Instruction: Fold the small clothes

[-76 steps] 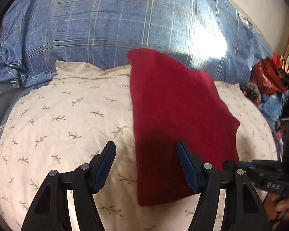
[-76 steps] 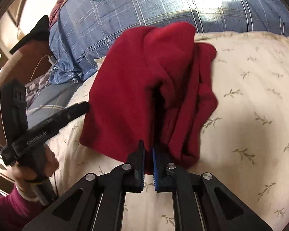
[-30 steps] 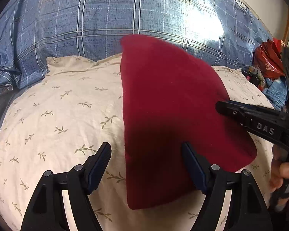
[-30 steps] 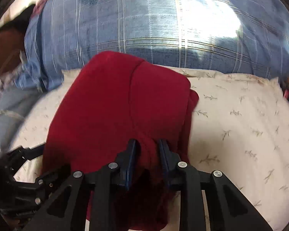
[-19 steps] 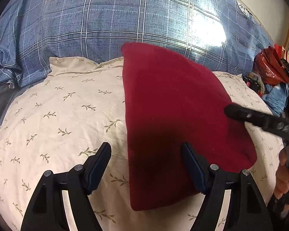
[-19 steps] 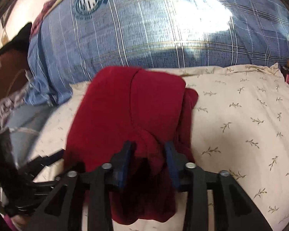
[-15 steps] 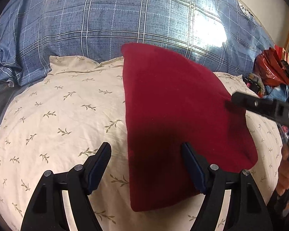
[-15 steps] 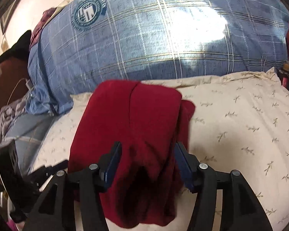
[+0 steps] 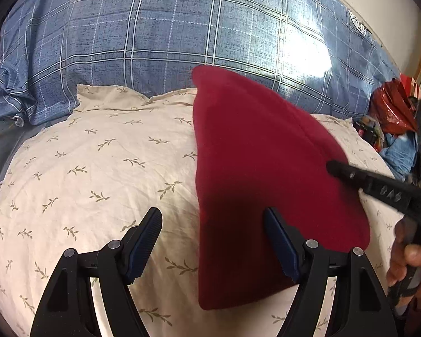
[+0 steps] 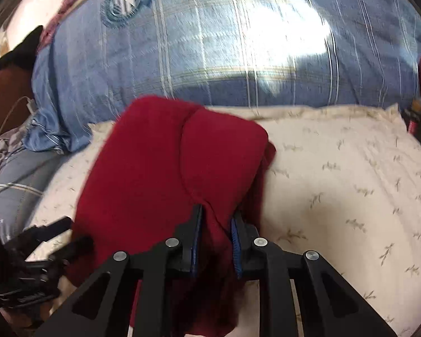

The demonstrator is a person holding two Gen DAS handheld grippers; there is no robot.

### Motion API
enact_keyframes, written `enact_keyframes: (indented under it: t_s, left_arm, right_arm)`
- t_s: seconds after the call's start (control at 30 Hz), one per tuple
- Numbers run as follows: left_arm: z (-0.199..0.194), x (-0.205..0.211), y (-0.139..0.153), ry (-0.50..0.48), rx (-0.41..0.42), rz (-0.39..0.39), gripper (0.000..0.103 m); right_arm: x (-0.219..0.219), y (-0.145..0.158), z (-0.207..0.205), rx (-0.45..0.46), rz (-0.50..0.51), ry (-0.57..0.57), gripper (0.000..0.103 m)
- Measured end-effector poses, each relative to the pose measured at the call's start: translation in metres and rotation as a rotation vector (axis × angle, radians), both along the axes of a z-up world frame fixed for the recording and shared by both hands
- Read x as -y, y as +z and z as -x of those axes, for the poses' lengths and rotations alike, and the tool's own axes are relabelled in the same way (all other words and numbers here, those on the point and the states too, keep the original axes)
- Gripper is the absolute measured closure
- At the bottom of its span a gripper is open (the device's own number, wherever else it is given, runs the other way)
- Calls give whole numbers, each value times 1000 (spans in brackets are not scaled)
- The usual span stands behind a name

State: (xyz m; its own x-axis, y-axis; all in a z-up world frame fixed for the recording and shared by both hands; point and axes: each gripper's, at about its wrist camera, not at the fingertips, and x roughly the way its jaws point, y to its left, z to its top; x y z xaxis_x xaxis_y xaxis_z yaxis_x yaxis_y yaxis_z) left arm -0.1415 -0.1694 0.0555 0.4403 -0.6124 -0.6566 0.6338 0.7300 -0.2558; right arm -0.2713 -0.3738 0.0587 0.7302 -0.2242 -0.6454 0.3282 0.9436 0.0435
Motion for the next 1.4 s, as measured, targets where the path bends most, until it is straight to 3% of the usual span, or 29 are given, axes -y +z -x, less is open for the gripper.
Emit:
enact_keyframes:
  t_s: [0.23, 0.37, 0.43, 0.57, 0.67, 0.83, 0.87, 0.93, 0.97, 1.0, 1.1, 1.2, 1.3, 1.37, 1.4]
  left_arm:
    - [-1, -1, -2, 7, -1, -10, 28]
    - [-2, 0, -2, 9, -1, -11, 28]
    - [-2, 0, -3, 10, -3, -12, 28]
    - [-3, 1, -4, 8, 1, -15, 28]
    - [-3, 2, -5, 3, -1, -17, 27]
    - [-6, 1, -4, -13, -17, 6, 27]
    - [-8, -1, -3, -15, -24, 18, 27]
    - [-13, -7, 1, -16, -41, 57, 24]
    - [-17, -10, 2, -15, -55, 84, 22]
    - [-22, -12, 2, -18, -74, 106, 19]
    - [-35, -8, -3, -50, -134, 129, 18]
    - [-51, 2, -12, -80, -188, 126, 18]
    - [-64, 5, -23, -92, -256, 157, 11]
    - [-68, 10, -23, -92, -237, 165, 10]
    - [-68, 13, -23, -99, -229, 158, 10]
  right_arm:
    - [-11, 11, 6, 25, 7, -14, 76]
    - [-23, 33, 18, 93, 63, -42, 75]
    - [-32, 39, 17, 121, 69, -1, 73]
    - [-41, 22, -3, 49, 59, 82, 74]
    - [-25, -5, -19, -38, 84, 26, 74]
    - [-26, 1, -10, -15, 86, 50, 72]
    - [-25, 5, -5, 2, 70, 54, 67]
    - [-18, 10, 5, 54, 31, 47, 37]
    - [-11, 11, 11, 91, 7, 22, 17]
    - [-3, 10, 14, 118, -11, 2, 14]
    - [19, 1, 11, 110, -92, -16, 14]
    - [39, -12, -4, 122, -232, 37, 15]
    - [55, -25, -19, 131, -335, 82, 15]
    - [53, -28, -24, 144, -340, 111, 17]
    - [49, -29, -26, 141, -324, 121, 24]
